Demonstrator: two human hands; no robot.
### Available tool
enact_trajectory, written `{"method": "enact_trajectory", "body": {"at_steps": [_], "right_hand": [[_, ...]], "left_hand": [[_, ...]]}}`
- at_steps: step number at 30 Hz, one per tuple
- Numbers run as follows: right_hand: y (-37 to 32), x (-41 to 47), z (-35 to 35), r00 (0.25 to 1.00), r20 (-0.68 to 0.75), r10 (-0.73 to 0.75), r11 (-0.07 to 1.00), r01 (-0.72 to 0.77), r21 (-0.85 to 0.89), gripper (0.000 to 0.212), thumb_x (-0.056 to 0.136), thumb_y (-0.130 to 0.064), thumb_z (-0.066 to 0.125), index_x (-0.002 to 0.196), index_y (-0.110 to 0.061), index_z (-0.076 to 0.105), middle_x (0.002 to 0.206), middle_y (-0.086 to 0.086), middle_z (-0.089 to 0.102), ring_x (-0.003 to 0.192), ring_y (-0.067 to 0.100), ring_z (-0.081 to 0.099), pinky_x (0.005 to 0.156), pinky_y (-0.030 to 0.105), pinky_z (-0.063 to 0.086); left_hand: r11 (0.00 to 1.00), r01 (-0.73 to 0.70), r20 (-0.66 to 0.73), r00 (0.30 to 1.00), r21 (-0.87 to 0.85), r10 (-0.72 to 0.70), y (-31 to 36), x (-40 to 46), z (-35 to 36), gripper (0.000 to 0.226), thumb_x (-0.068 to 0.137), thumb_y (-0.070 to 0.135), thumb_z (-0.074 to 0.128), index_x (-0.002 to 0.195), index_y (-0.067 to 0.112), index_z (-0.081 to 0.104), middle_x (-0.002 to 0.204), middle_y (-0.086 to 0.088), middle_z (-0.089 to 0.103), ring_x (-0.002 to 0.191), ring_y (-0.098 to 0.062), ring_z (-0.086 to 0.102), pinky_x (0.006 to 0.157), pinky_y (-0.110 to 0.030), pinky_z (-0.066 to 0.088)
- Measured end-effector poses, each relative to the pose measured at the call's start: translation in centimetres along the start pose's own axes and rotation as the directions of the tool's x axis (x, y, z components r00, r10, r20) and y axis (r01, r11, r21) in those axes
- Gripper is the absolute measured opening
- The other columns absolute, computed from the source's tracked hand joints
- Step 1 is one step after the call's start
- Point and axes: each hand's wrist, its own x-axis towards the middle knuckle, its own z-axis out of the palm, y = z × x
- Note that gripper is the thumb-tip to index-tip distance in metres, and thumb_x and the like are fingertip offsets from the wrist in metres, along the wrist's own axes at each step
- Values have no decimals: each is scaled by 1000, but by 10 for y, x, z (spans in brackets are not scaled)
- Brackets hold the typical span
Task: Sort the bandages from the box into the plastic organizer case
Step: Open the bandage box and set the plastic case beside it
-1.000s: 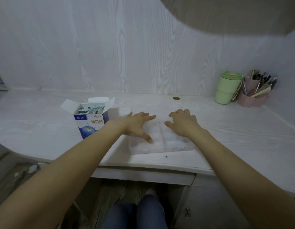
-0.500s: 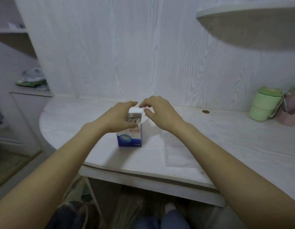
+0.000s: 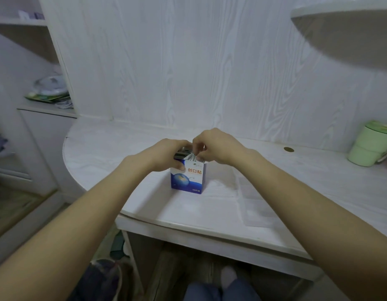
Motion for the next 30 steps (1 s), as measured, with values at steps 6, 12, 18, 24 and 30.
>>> {"method": "enact_trajectory", "body": {"at_steps": [6, 12, 18, 24, 30], "right_hand": [[7, 7, 5, 997, 56, -47, 998, 45, 38, 15, 77, -8, 65, 73, -22, 60, 74, -7, 58, 79, 18, 59, 67, 33, 48], [10, 12, 5, 987, 123, -102, 994, 104, -16, 10, 82, -11, 64, 78, -20, 62, 83, -5, 59, 82, 16, 56, 69, 31, 46], [18, 12, 3, 994, 85, -73, 993, 65, 99, 9, 89, -10, 54, 81, -15, 52, 77, 1, 60, 64, 16, 50, 54, 24, 37], [22, 5, 7, 997, -36, -74, 964, 81, 252, 10, 88, -7, 53, 86, -17, 52, 82, 4, 64, 67, 17, 54, 54, 19, 40], [18, 5, 4, 992, 49, -116, 986, 109, 129, 22, 80, -4, 56, 96, -16, 66, 89, 1, 64, 79, 17, 53, 69, 29, 44]], "left_hand": [[1000, -24, -27, 999, -20, 23, -1, 0, 4, 56, 78, 11, 74, 128, 19, 52, 123, -2, 60, 98, -12, 48, 77, -19, 33], [999, -27, -31, 999, -26, 26, -2, 0, 4, 57, 79, 12, 73, 131, 20, 51, 126, -2, 59, 109, -18, 52, 77, -17, 32], [1000, -6, -21, 1000, -26, 5, -1, 1, 4, 64, 80, 10, 71, 137, 23, 45, 131, 1, 57, 116, -16, 50, 80, -14, 31], [999, 8, -24, 1000, -52, -9, 0, -3, 6, 63, 82, 8, 67, 139, 24, 43, 130, 0, 56, 115, -16, 50, 80, -15, 32], [998, -22, -34, 999, -54, 20, 2, -6, 8, 55, 81, 5, 65, 132, 21, 53, 124, 0, 62, 112, -19, 54, 87, -23, 40]]}}
